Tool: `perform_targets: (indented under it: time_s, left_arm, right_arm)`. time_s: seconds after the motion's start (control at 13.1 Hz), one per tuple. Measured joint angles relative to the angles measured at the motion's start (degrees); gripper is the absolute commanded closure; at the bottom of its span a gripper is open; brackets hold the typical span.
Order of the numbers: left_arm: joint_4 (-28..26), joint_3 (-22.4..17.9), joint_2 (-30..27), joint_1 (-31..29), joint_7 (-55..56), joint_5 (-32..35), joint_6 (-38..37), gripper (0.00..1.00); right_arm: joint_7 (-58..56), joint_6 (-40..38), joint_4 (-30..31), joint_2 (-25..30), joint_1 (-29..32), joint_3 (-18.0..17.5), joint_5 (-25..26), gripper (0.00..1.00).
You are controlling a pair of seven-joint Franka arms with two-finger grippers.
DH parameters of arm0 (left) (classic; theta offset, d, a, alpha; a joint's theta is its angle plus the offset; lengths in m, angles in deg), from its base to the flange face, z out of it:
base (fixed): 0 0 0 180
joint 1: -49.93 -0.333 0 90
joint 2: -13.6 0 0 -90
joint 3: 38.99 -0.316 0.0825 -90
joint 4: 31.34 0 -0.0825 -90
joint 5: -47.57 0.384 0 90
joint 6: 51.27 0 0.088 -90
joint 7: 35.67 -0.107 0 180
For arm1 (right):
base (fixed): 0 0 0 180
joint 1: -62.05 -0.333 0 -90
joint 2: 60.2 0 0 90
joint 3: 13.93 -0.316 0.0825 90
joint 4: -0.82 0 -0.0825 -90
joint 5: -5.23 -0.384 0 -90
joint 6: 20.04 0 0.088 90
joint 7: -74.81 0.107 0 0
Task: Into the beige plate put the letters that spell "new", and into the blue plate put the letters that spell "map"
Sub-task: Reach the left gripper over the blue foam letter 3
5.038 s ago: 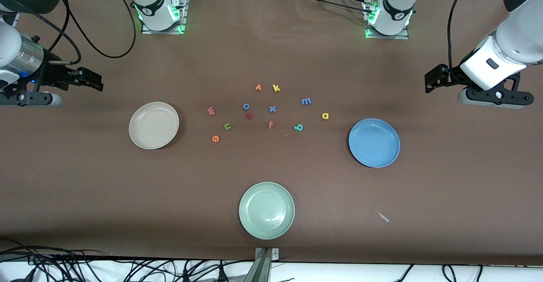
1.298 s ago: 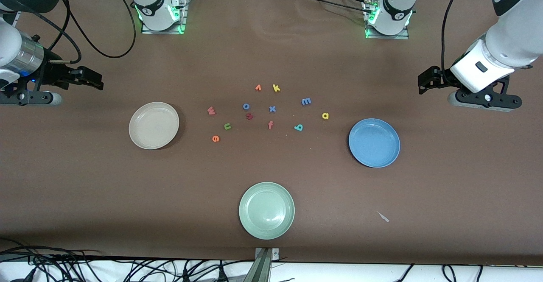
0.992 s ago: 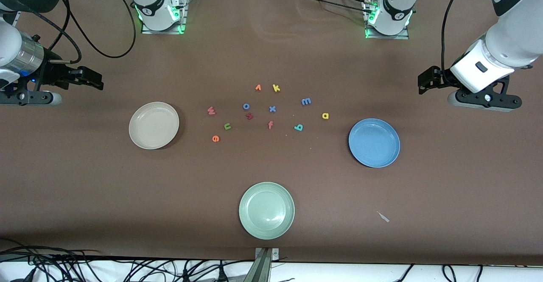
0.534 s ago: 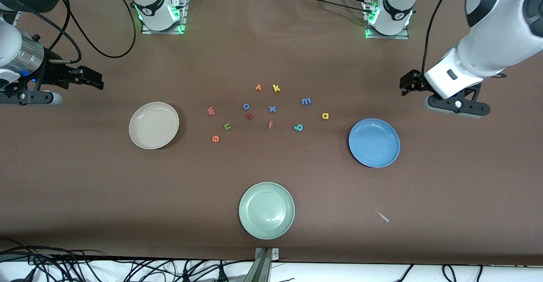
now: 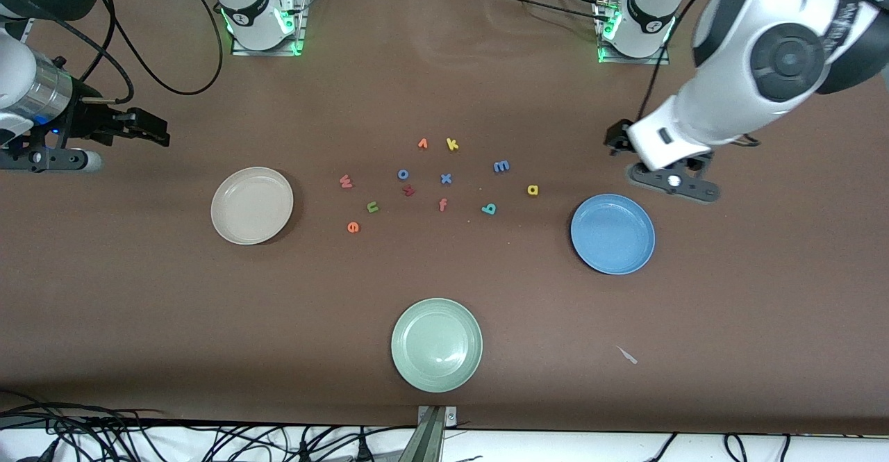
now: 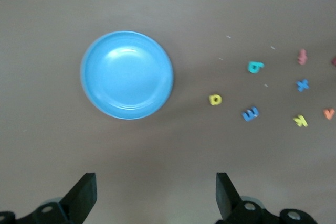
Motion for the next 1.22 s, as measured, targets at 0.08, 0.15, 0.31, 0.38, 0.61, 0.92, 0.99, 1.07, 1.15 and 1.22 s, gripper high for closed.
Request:
perform_targets:
  time_s: [0.08, 0.15, 0.31, 0.38, 0.61, 0.92, 0.99, 1.07, 1.15, 1.22]
  left_arm:
    - [-0.02, 0.64, 0.91, 2.05, 0.01, -0.02, -0.02, 0.0]
    - [-0.04, 1.06, 2.09, 4.43, 0.07, -0.02, 0.07, 0.0]
    - [-0.15, 1.36, 5.16, 8.97, 0.09, -0.02, 1.92, 0.0]
    - [-0.18, 1.45, 6.96, 10.74, -0.14, -0.02, 3.36, 0.0]
    - [-0.95, 1.83, 12.17, 14.42, -3.32, -0.02, 8.55, 0.0]
    - [-11.23, 2.76, 13.67, 16.24, -12.61, -0.01, 23.17, 0.0]
    - [-12.69, 2.68, 13.61, 16.11, -15.77, -0.01, 24.32, 0.0]
    - [-13.55, 2.64, 13.6, 15.93, -18.78, -0.01, 24.8, 0.0]
    - [-14.33, 2.62, 13.62, 15.81, -22.28, -0.01, 25.7, 0.0]
    - [-15.49, 2.61, 13.62, 15.68, -26.0, -0.01, 27.84, 0.0]
  right_arm:
    - [0.0, -0.01, -0.01, 0.0, 0.0, -0.01, 0.0, 0.0]
    - [0.0, -0.02, -0.01, 0.0, 0.0, -0.02, 0.0, 0.0]
    - [0.0, -0.04, -0.03, 0.01, 0.0, -0.04, 0.0, 0.0]
    - [0.0, -0.05, -0.04, 0.02, -0.01, -0.04, 0.0, 0.0]
    - [0.0, -0.06, -0.06, 0.02, -0.01, -0.05, 0.0, 0.0]
    - [0.0, -0.07, -0.07, 0.02, -0.01, -0.06, 0.0, 0.0]
    - [0.0, -0.07, -0.07, 0.02, -0.01, -0.06, 0.0, 0.0]
    - [0.01, -0.07, -0.08, 0.02, -0.01, -0.07, 0.0, 0.0]
    - [0.03, -0.07, -0.08, 0.02, -0.02, -0.08, -0.02, 0.0]
    - [0.03, -0.07, -0.09, 0.02, -0.04, -0.1, -0.22, 0.0]
